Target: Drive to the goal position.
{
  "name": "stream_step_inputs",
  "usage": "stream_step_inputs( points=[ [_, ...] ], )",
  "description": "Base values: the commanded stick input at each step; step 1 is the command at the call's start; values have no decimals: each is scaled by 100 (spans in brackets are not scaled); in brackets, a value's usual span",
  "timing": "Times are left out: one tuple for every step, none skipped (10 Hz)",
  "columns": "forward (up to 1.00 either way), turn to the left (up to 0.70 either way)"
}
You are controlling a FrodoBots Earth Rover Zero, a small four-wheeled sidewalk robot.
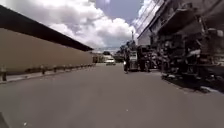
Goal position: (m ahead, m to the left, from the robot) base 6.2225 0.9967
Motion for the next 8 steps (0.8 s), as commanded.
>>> stream_step_inputs(
  points=[
    [100, 0],
    [100, 0],
    [100, 0],
    [100, 0],
    [100, 0],
    [100, 0],
    [100, 0],
    [100, 0]
  ],
)
